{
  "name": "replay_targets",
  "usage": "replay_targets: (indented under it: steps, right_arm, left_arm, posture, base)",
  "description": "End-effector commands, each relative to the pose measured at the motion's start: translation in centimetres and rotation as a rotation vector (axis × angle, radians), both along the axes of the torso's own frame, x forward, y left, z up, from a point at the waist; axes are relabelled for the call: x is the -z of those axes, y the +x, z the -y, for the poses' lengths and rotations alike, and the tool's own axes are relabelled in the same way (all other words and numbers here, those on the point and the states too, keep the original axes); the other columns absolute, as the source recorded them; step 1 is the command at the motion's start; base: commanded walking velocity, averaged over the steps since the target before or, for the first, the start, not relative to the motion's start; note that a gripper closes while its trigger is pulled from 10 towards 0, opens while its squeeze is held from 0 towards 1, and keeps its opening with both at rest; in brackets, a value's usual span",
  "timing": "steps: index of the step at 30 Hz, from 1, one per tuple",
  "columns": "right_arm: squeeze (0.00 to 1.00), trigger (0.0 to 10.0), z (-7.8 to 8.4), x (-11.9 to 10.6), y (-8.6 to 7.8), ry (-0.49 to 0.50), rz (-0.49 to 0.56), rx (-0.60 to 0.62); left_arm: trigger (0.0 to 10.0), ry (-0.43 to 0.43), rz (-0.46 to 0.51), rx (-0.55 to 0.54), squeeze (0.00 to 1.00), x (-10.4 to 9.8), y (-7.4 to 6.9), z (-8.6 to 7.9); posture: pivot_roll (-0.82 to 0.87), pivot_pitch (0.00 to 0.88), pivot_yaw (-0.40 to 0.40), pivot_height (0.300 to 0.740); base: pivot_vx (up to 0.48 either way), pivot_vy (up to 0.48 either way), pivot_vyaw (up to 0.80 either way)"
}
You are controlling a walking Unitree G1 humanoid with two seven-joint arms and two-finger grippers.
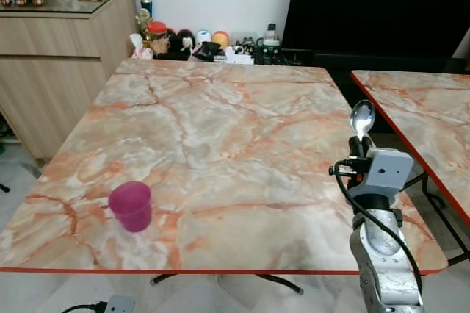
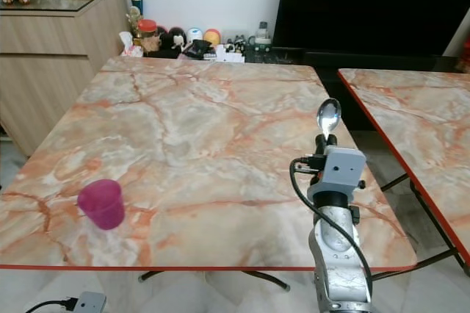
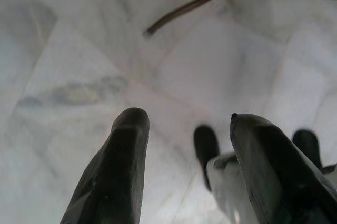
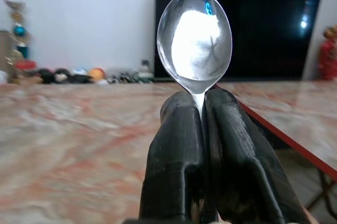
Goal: Setting the table
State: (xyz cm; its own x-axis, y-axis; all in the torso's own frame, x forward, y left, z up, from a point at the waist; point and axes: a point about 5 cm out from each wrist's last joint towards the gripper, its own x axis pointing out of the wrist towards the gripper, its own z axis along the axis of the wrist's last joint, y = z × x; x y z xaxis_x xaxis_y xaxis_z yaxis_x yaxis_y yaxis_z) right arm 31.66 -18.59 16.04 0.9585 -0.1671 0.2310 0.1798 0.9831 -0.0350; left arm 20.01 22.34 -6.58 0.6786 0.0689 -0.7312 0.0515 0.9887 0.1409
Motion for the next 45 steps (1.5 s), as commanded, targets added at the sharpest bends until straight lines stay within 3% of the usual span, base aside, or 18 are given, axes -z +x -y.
replay_targets:
  steps: [1,7,13,23,32,45]
  right_arm:
    - [0.0,10.0,0.4,-0.7,0.3,0.005,0.03,0.018]
    - [0.0,10.0,0.6,-0.6,0.1,0.003,0.036,0.031]
    - [0.0,10.0,0.0,-0.6,0.0,0.01,0.047,0.019]
    - [0.0,10.0,-0.2,-2.1,0.0,0.001,0.088,0.016]
    - [0.0,10.0,0.2,-2.4,-0.3,-0.006,0.086,0.034]
    - [0.0,10.0,-0.4,-2.6,-0.3,-0.004,0.082,0.02]
  left_arm:
    - [10.0,0.004,-0.037,0.007,0.0,0.3,-0.5,-0.1]
    - [10.0,0.01,-0.036,0.006,0.0,0.2,-0.5,-0.4]
    - [10.0,0.009,-0.071,0.021,0.0,0.9,-1.6,-0.1]
    - [10.0,0.016,-0.038,0.05,0.0,0.3,-0.4,0.1]
    - [10.0,0.009,-0.071,0.036,0.0,1.1,-1.9,0.1]
    - [10.0,0.018,-0.083,0.034,0.0,1.3,-2.8,-0.5]
  posture:
    - [0.03,0.0,-0.022,0.74]
    - [0.03,0.0,-0.018,0.74]
    - [0.0,0.0,-0.012,0.74]
    - [-0.01,0.0,-0.013,0.74]
    - [-0.01,0.0,-0.019,0.74]
    - [0.0,0.037,-0.011,0.74]
  base:
    - [0.0,-0.322,0.0]
    - [0.0,-0.322,0.0]
    - [0.0,-0.324,0.0]
    - [0.0,-0.324,0.0]
    - [0.0,-0.325,0.0]
    - [0.0,-0.418,0.0]
